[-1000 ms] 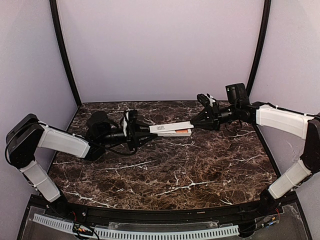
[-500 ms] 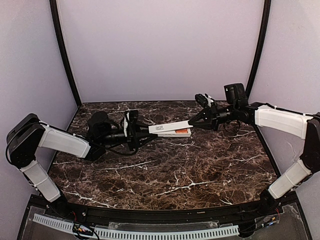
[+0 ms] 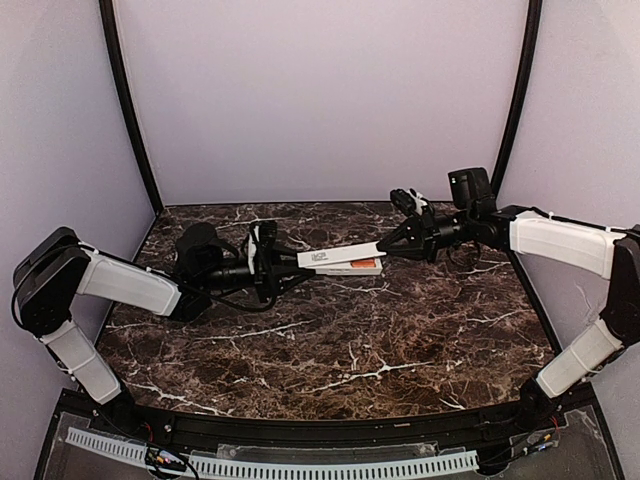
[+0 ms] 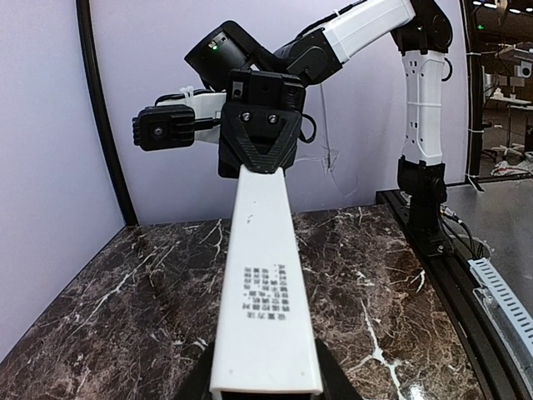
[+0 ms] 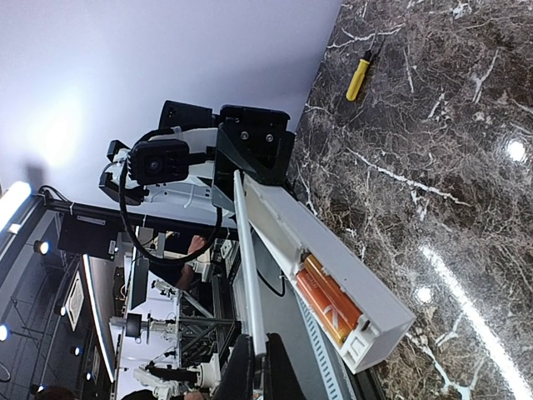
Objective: Unload the batteries from the remote control
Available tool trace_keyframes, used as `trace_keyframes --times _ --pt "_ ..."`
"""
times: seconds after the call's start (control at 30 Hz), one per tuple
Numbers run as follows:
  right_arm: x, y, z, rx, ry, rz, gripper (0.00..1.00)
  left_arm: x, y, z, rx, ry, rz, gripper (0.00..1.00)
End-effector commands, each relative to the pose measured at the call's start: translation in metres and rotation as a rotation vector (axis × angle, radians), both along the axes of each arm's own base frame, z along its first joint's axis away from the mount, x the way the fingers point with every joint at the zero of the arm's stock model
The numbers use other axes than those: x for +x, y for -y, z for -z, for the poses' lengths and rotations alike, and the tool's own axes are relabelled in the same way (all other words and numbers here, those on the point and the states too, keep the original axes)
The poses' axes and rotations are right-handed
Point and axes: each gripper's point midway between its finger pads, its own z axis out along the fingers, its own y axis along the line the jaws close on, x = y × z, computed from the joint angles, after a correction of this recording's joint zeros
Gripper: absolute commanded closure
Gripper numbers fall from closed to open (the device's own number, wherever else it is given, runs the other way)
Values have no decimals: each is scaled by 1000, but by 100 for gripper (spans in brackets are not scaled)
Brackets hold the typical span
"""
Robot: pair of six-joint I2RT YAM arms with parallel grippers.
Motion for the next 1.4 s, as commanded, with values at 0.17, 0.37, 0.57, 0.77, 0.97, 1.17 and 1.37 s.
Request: trace_keyframes --times 0.17,0.37,0.57,0.77,0.97,1.17,1.37 --pt "-4 4 -20 18 49 9 100 -4 -3 -20 -35 63 -9 100" --pt "3 2 -33 28 87 26 100 -5 -3 -21 -41 64 -8 100" --pt "5 1 -43 40 106 26 100 -6 -4 -22 -43 67 -8 100" --pt "18 6 -55 41 170 80 100 -7 -5 -23 -51 66 -10 100" --pt "53 27 -49 -24 231 255 100 -10 -11 -25 -54 62 -25 100" --pt "96 50 -30 -174 335 450 100 -15 -19 -18 -51 38 -53 100" --pt "131 75 -8 -396 500 567 100 -14 -27 -14 -37 26 -98 100"
